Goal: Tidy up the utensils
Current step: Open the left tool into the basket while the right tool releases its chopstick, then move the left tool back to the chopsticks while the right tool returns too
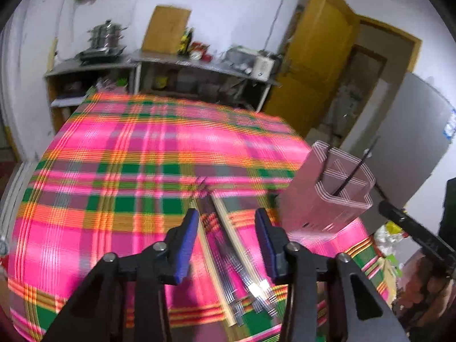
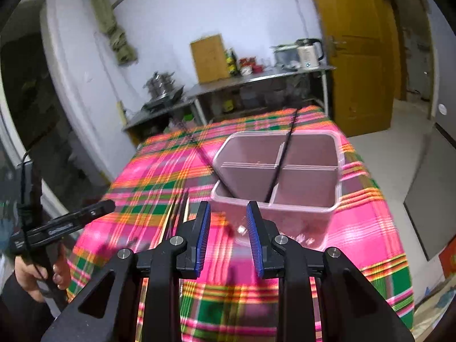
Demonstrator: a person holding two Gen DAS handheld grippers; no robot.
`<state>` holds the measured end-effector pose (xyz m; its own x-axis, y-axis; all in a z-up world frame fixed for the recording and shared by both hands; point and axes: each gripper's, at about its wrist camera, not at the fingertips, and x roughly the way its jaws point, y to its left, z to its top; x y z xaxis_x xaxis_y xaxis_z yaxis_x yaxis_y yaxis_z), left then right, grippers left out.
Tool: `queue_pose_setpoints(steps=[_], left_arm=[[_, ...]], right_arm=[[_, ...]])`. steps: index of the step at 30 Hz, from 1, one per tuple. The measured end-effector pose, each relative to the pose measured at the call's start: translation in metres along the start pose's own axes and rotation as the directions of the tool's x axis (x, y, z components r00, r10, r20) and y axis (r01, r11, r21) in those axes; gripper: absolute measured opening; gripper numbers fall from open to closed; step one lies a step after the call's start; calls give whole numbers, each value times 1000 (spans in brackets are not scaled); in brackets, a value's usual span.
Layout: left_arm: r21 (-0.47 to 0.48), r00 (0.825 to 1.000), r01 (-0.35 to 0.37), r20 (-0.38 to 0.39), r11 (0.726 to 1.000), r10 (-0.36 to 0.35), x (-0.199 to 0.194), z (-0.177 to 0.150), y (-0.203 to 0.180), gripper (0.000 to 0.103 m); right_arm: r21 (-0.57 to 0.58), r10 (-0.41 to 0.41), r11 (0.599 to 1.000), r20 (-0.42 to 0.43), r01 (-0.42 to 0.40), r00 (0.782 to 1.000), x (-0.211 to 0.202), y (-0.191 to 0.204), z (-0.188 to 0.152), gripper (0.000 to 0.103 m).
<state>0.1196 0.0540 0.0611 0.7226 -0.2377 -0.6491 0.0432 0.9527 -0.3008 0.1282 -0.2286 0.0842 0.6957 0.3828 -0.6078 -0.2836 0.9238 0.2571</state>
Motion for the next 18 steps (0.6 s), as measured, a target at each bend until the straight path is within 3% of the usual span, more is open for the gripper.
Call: queue_pose_setpoints(steps=[9, 18], left_arm=[[-15, 989, -71, -129, 997, 68, 52, -36, 18, 37], [-8, 979, -89, -183, 996, 86, 89, -51, 15, 36]], right_arm=[[-69, 42, 996, -118, -50, 992, 44, 28, -28, 22], [-78, 57, 994, -189, -72, 980, 68, 34, -46, 18]])
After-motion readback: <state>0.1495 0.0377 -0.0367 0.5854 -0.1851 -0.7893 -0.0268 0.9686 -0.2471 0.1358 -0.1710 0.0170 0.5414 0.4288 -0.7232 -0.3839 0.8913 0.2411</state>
